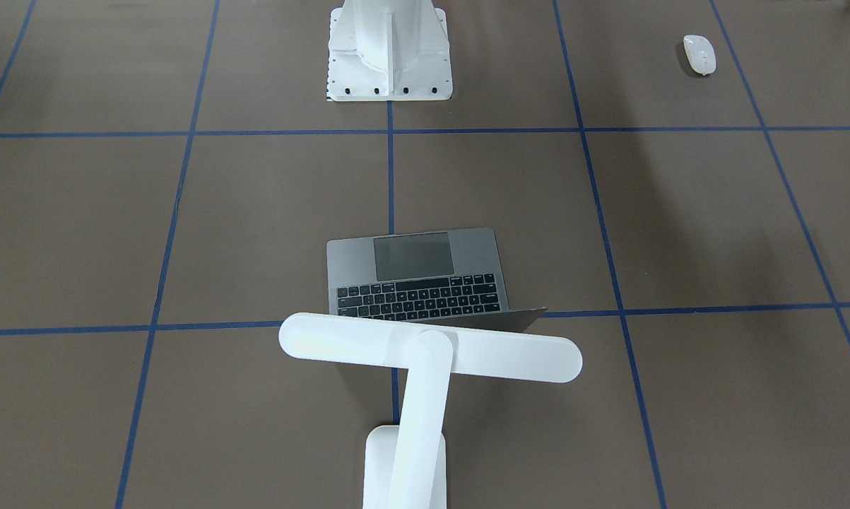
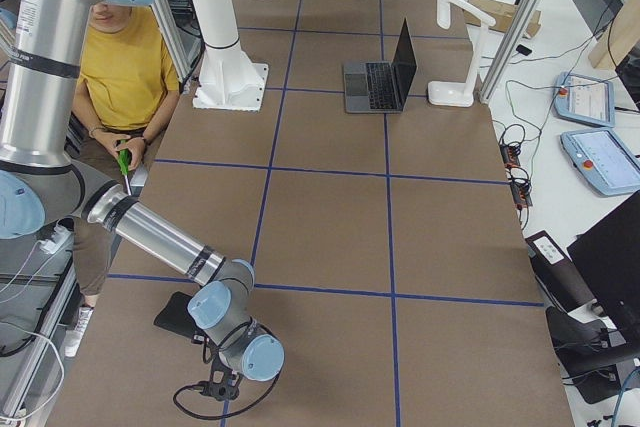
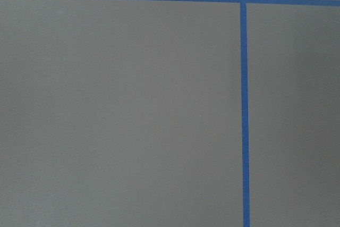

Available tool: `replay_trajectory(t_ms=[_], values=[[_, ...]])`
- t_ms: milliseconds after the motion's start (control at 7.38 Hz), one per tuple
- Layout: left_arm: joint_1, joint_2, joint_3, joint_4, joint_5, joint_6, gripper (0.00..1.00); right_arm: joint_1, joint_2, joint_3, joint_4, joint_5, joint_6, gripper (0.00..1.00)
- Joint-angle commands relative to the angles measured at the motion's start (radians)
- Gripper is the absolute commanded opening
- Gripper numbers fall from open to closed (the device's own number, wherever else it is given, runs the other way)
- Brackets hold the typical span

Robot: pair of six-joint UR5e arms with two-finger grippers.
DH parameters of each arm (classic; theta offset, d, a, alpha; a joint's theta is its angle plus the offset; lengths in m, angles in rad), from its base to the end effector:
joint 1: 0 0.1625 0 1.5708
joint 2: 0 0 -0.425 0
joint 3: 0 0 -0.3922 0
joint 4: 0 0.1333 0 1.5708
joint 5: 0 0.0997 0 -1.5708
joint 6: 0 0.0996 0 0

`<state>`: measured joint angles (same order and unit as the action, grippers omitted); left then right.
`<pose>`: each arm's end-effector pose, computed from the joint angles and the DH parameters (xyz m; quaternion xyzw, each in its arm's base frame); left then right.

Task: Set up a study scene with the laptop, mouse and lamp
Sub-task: 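Grip the dark grey foam mouse pad edge with the right gripper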

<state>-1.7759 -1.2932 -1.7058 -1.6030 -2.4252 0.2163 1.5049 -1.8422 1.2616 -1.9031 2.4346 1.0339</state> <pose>-0.1310 -0.3442 0.7030 0.0374 0.4150 -0.0178 0.9089 0.0427 -0.2271 0.9055 -0.5376 -0.1112 0.5426 0.6357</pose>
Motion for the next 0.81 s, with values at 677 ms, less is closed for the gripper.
replay_trajectory(t_ms=[677], values=[[0.000, 0.000, 0.000, 0.000, 0.000, 0.000, 1.00, 0.001, 0.014, 0.111, -0.008, 0.004, 0.055, 0.00]])
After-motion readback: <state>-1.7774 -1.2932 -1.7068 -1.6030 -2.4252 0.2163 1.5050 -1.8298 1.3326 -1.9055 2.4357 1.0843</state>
